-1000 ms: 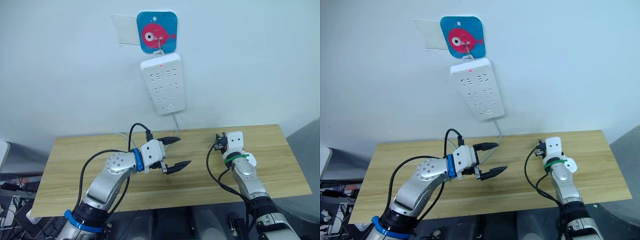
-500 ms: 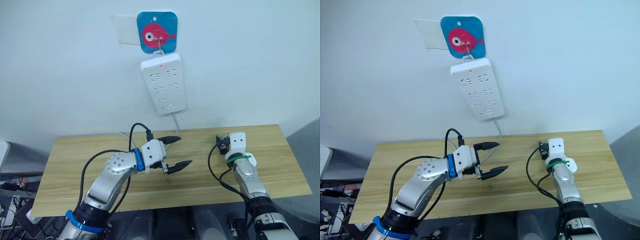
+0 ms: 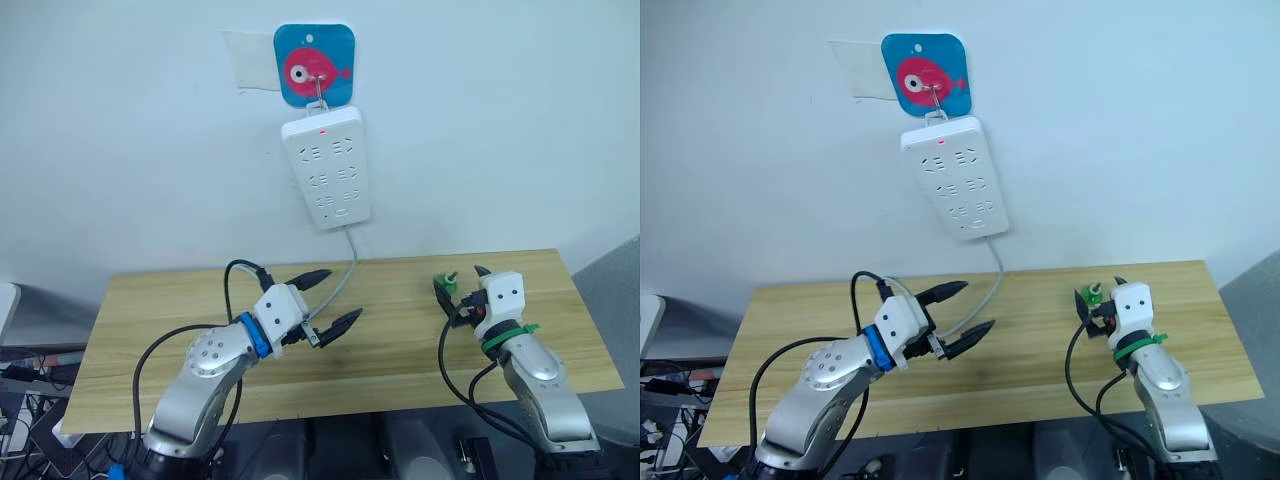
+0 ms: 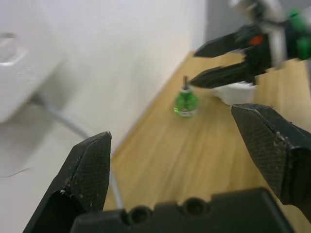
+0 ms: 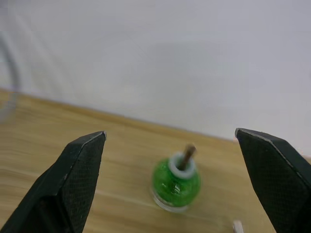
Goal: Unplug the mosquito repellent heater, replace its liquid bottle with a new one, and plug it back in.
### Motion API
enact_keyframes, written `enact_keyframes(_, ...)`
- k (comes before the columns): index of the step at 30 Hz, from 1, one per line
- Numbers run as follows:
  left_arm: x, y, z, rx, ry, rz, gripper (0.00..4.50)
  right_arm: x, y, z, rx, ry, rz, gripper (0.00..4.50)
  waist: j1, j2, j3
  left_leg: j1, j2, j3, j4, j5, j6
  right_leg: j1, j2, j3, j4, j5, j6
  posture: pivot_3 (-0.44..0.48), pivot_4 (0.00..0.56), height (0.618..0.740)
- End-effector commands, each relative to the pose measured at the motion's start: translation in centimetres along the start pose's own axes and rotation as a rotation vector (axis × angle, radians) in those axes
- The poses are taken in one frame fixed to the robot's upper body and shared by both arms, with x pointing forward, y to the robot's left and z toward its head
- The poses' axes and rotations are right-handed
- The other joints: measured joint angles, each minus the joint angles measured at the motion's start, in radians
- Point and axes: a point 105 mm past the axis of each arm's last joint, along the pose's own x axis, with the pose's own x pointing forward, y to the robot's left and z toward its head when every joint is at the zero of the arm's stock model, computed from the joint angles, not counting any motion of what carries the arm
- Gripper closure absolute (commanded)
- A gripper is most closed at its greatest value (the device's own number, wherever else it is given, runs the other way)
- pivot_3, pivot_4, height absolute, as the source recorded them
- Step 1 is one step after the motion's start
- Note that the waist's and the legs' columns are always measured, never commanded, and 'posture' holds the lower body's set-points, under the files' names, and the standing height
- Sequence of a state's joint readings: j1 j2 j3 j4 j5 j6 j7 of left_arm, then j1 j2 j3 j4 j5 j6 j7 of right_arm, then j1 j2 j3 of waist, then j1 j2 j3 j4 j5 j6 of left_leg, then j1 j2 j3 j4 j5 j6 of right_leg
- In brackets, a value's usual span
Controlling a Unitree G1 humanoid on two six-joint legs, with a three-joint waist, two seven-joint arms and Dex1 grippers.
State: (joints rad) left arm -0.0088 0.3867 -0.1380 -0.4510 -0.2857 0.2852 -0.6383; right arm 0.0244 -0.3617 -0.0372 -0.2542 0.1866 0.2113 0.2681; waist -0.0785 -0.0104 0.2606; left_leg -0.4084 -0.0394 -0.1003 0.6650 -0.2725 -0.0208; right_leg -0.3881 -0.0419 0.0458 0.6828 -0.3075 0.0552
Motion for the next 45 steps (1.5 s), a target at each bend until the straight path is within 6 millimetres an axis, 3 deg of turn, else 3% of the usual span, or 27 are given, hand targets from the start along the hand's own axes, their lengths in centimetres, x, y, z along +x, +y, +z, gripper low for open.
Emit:
enact_keyframes(1, -1.6, 0.2, 1.1, 0.027, -0.005, 0.115, 0.00, -0.1, 2.6, 3.2, 0.038, -0.054, 0.173, 0.02, 0.003, 0.000, 0.000, 0.000, 0.000, 0.000, 0.000, 0.000, 0.000, 0.000, 0.000, 0.000, 0.000, 0.000, 0.000, 0.010, 0.257, 0.740)
enact_keyframes(6, -5.4, 0.0, 1.3, 0.041, -0.023, 0.288, 0.00, -0.1, 6.7, 5.3, 0.035, -0.065, 0.505, 0.02, 0.018, 0.000, 0.000, 0.000, 0.000, 0.000, -0.001, 0.000, 0.000, 0.000, 0.000, 0.000, -0.001, 0.000, 0.000, 0.057, 0.262, 0.740)
enact_keyframes(9, -7.7, -0.6, -0.3, -0.017, 0.019, 0.417, 0.00, -0.9, 9.2, 5.7, -0.003, -0.052, 0.756, 0.02, 0.038, -0.001, 0.001, 0.000, -0.001, -0.001, 0.000, 0.000, 0.000, 0.001, -0.002, 0.000, -0.002, 0.000, 0.000, 0.081, 0.269, 0.740)
enact_keyframes(13, -10.1, -0.7, -2.9, -0.043, 0.073, 0.581, 0.00, -1.5, 10.1, 5.6, -0.085, -0.043, 0.979, 0.02, 0.062, -0.007, 0.004, 0.000, -0.002, -0.002, 0.000, 0.000, 0.000, 0.002, -0.004, -0.001, -0.003, 0.000, 0.000, 0.102, 0.281, 0.740)
enact_keyframes(18, -12.3, 0.5, -7.1, -0.073, 0.121, 0.779, 0.00, -0.3, 11.6, 5.7, -0.116, -0.093, 1.118, 0.02, 0.080, -0.007, 0.004, 0.001, -0.002, -0.004, 0.000, 0.000, 0.000, 0.004, -0.005, -0.003, -0.004, 0.001, -0.001, 0.100, 0.281, 0.740)
enact_keyframes(24, -11.3, 1.9, -10.4, -0.085, 0.119, 0.829, 0.00, 0.6, 12.5, 5.1, -0.156, -0.117, 1.177, 0.02, 0.089, -0.008, 0.005, 0.000, -0.003, -0.005, -0.001, 0.000, 0.000, 0.003, -0.005, -0.006, -0.003, 0.001, -0.001, 0.102, 0.277, 0.740)
enact_keyframes(32, -9.1, 3.0, -13.8, -0.150, 0.131, 0.796, 0.00, 0.1, 13.9, 6.2, -0.133, -0.142, 1.192, 0.02, 0.085, -0.009, 0.005, 0.000, -0.003, -0.005, 0.000, 0.000, -0.001, 0.001, -0.005, -0.006, -0.002, 0.001, -0.001, 0.070, 0.265, 0.740)
enact_keyframes(45, -6.7, 4.4, -15.4, -0.136, 0.123, 0.790, 0.00, 0.7, 14.6, 6.7, -0.124, -0.159, 1.139, 0.02, 0.078, -0.009, 0.004, 0.000, -0.003, -0.005, 0.000, 0.002, -0.004, 0.001, -0.005, -0.008, -0.001, 0.001, -0.001, 0.058, 0.244, 0.740)
